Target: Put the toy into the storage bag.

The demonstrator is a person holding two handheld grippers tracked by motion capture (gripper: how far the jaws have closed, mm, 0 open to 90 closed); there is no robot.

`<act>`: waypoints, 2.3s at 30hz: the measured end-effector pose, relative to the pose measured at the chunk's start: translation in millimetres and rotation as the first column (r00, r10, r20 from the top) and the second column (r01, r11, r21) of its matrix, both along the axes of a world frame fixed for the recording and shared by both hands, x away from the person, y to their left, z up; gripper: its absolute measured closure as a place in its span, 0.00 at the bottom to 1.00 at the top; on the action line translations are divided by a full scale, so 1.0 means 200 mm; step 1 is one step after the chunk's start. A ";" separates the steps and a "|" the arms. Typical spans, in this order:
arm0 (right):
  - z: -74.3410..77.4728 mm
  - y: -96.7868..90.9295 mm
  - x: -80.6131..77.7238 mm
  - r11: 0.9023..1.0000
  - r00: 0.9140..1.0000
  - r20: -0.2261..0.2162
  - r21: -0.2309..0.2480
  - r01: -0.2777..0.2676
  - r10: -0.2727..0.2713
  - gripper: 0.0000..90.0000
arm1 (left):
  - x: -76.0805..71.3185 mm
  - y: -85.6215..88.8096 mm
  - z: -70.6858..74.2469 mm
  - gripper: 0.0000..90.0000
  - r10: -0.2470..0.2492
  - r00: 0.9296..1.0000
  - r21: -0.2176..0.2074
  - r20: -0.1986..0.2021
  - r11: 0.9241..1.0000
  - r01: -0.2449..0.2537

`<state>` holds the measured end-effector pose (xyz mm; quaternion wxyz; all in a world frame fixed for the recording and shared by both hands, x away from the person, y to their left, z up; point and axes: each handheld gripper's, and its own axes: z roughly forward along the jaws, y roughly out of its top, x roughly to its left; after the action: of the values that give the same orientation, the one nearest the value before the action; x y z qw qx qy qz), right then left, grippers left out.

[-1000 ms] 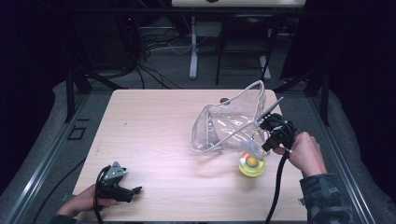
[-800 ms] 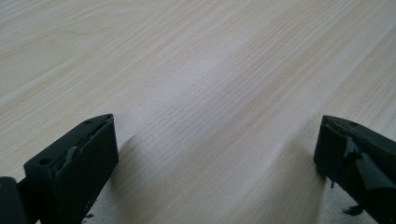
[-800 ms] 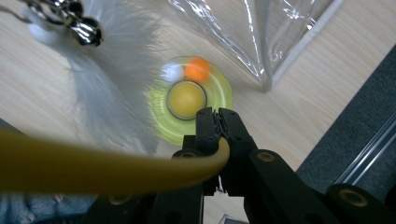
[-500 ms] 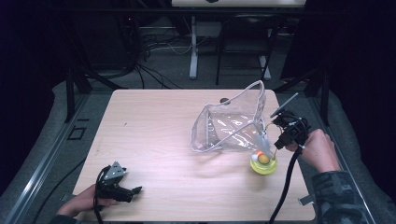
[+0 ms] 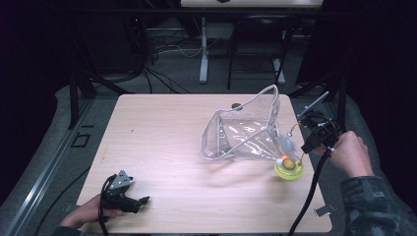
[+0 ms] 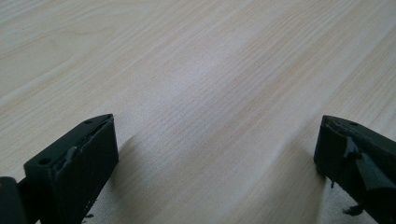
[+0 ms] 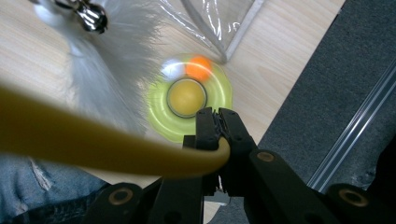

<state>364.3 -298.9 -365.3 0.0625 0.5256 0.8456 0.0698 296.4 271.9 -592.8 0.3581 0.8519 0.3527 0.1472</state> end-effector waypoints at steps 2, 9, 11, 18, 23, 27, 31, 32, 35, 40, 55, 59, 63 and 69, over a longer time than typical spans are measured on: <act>0.01 -0.02 0.01 1.000 1.000 -0.006 -0.004 0.003 -0.003 0.97 | 0.00 0.00 0.00 0.00 -0.001 1.000 0.000 0.000 1.000 0.001; 0.07 -0.07 0.04 1.000 1.000 -0.012 -0.010 0.025 -0.025 0.97 | 0.00 0.00 0.00 0.00 -0.008 1.000 0.006 -0.006 1.000 0.008; 0.10 -0.08 0.06 0.999 1.000 -0.026 -0.031 0.017 -0.018 0.97 | 0.00 0.00 0.00 0.00 -0.008 1.000 0.005 -0.006 1.000 0.008; 0.17 -0.09 0.11 0.998 0.998 -0.003 -0.042 0.056 -0.056 0.97 | 0.00 0.00 0.00 0.00 -0.005 1.000 0.003 -0.002 1.000 0.005; 0.21 -0.10 0.13 0.997 0.998 0.010 -0.034 0.067 -0.067 0.97 | 0.00 0.00 0.00 0.00 -0.008 1.000 0.005 -0.006 1.000 0.008; 0.27 -0.10 0.16 0.996 0.997 0.005 -0.040 0.074 -0.074 0.97 | 0.00 0.00 0.00 0.00 -0.008 1.000 0.005 -0.007 1.000 0.008; 0.30 -0.10 0.18 0.996 0.997 0.015 -0.046 0.080 -0.079 0.97 | 0.00 0.00 0.00 0.00 -0.008 1.000 0.006 -0.006 1.000 0.008; 0.32 -0.10 0.19 0.995 0.996 0.020 -0.048 0.085 -0.084 0.97 | 0.00 0.00 0.00 0.00 -0.008 1.000 0.005 -0.007 1.000 0.008; 0.35 -0.10 0.20 0.995 0.996 0.027 -0.050 0.086 -0.085 0.97 | 0.00 0.00 0.00 0.00 -0.008 1.000 0.006 -0.007 1.000 0.008; 0.41 -0.08 0.23 0.994 0.997 0.020 -0.067 0.081 -0.080 0.97 | 0.00 0.00 0.00 0.00 -0.008 1.000 0.005 -0.007 1.000 0.008; 0.54 -0.06 0.28 0.992 0.996 0.036 -0.092 0.085 -0.082 0.97 | 0.00 0.00 0.00 0.00 -0.008 1.000 0.006 -0.007 1.000 0.008; 0.59 -0.05 0.29 0.992 0.995 0.051 -0.091 0.089 -0.085 0.97 | 0.00 0.00 0.00 0.00 -0.008 1.000 0.006 -0.007 1.000 0.008; 0.62 -0.05 0.30 0.991 0.994 0.057 -0.090 0.096 -0.091 0.97 | 0.00 0.00 0.00 0.00 -0.008 1.000 0.005 -0.007 1.000 0.008; 0.65 -0.04 0.32 0.991 0.994 0.070 -0.099 0.095 -0.088 0.97 | 0.00 0.00 0.00 0.00 -0.008 1.000 0.006 -0.007 1.000 0.008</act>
<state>427.8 -307.0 -235.1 0.1202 0.5574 0.8205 0.0408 296.7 272.5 -592.0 0.3552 0.8548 0.3499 0.1440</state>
